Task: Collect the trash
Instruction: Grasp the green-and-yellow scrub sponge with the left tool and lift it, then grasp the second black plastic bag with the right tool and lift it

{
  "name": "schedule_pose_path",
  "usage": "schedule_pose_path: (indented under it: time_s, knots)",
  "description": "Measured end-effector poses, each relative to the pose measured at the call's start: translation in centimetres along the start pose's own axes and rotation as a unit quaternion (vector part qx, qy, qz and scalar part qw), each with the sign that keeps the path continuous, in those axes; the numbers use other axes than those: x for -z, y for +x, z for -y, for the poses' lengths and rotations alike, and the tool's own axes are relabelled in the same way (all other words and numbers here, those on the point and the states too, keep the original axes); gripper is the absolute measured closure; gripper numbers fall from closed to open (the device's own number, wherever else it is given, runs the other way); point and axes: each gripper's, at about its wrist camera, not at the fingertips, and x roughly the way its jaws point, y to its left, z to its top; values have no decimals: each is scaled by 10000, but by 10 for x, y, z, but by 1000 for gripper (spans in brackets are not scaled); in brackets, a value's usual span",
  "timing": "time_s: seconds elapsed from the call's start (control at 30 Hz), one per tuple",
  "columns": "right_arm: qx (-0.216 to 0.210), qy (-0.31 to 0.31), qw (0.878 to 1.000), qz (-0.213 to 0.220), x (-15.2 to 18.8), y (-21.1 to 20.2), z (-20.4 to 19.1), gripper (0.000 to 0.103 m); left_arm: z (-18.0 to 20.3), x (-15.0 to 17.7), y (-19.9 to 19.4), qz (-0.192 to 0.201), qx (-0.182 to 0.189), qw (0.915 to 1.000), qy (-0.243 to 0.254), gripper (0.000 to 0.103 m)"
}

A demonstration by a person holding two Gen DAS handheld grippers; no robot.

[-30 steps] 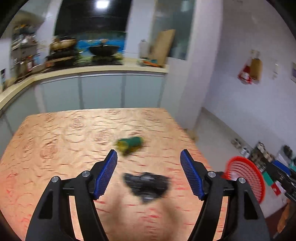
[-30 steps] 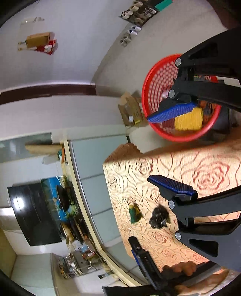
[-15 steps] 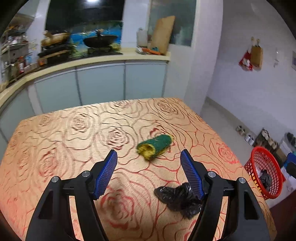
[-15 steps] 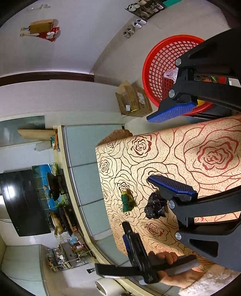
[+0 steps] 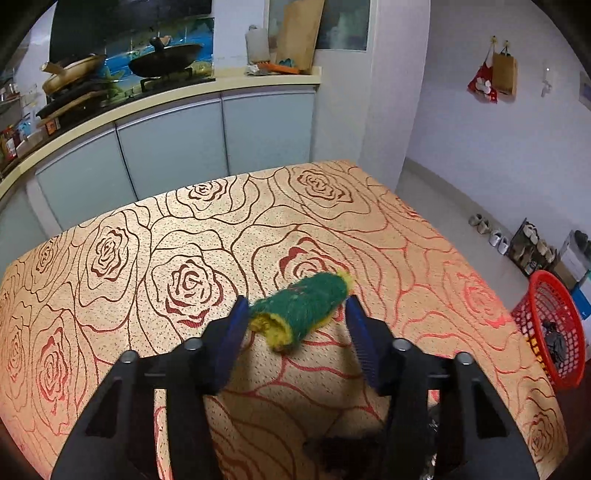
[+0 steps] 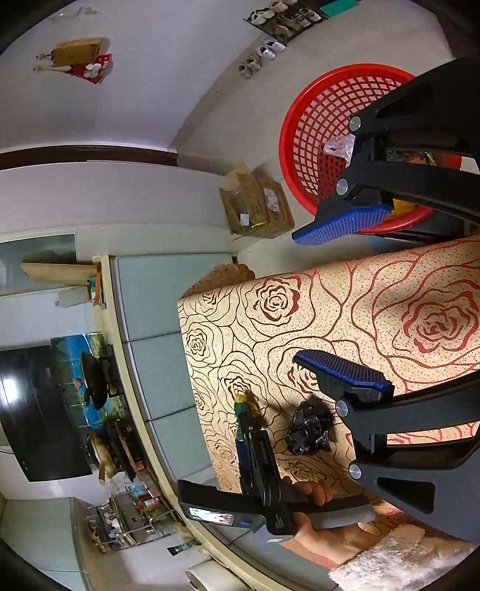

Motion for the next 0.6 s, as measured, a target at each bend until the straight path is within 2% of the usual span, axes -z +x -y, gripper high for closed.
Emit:
schedule_pose_path:
  time_s: [0.03, 0.3, 0.47, 0.6]
  knots:
    - [-4, -3, 10000, -14, 0, 1, 0, 46, -1, 0, 2, -18, -9, 10000, -40, 64]
    - [-148, -125, 9998, -68, -1, 8, -13, 46, -1, 3, -3, 22, -67, 10000, 0, 72]
    - [-442, -427, 9980, -156, -2, 18, -36, 46, -14, 11, -30, 205, -173, 9994, -214, 73]
    - [-706, -707, 9946, -268, -1, 30, -65, 46, -29, 20, -64, 440, -433, 9974, -364, 73]
